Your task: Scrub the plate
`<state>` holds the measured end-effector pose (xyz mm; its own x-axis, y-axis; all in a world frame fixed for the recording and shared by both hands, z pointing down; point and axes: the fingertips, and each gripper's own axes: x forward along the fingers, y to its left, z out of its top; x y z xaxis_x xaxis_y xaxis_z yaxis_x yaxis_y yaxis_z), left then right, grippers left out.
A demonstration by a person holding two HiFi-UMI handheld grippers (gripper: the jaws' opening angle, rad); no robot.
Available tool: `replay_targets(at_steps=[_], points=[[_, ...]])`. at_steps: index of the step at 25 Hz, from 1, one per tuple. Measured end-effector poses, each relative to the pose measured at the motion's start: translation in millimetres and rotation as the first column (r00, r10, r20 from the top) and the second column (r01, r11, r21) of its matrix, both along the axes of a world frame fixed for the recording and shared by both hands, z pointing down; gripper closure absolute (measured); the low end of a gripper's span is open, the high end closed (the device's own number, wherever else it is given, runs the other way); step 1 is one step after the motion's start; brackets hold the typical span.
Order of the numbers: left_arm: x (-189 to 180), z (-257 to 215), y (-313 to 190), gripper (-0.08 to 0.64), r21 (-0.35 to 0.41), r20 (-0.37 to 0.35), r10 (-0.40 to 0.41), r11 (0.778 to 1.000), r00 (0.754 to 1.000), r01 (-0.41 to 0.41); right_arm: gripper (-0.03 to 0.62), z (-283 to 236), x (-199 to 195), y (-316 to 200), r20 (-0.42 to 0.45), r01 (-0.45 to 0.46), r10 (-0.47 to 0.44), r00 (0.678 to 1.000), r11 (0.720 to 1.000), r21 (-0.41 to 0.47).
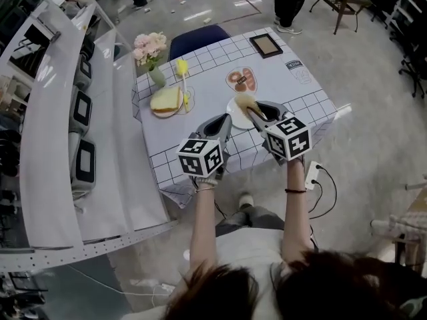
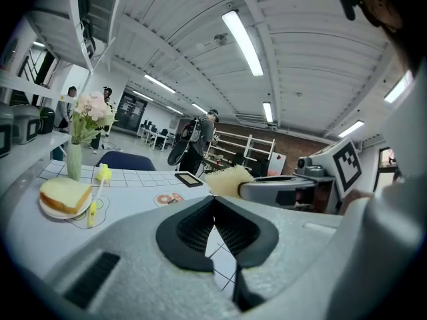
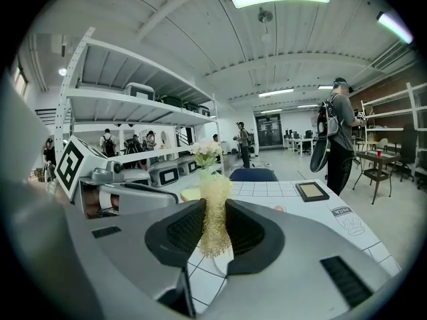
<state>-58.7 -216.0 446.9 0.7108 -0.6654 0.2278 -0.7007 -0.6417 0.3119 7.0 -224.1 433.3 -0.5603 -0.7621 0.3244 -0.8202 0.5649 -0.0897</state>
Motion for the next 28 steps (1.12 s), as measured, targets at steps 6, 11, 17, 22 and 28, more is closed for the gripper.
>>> replay_targets(at_steps=[6,11,17,22,28], points=[[-4,3,-12,0.549,-0.012,-0.002,0.015,1.0,1.0,-0.015,0.512,3,-5,-13,-0.01,-0.005,0.005,1.0,1.0,-0.012],[-5,3,-21,0.549,-0.022,-0.014,0.007,1.0,1.0,-0.007,0.512,7,-10,-23,-0.031,0.019,-0.019,0.999,0.999,-0.03],[-5,13,-35,0.549,-0.055,-0.023,-0.025,0.998,0.999,0.024,0.512,19,-12,-40,-0.071,0.065,-0.07,0.995,0.996,-0.061],[-4,27,-47,0.549,-0.099,-0.033,-0.062,0.993,0.998,0.059,0.512,32,-7,-58,-0.077,0.093,-0.101,0.992,0.99,-0.103],[-3,39,-56,0.549,-0.139,-0.037,-0.1,0.986,0.994,0.094,0.512,52,1,-80,-0.085,0.108,-0.123,0.989,0.98,-0.168]])
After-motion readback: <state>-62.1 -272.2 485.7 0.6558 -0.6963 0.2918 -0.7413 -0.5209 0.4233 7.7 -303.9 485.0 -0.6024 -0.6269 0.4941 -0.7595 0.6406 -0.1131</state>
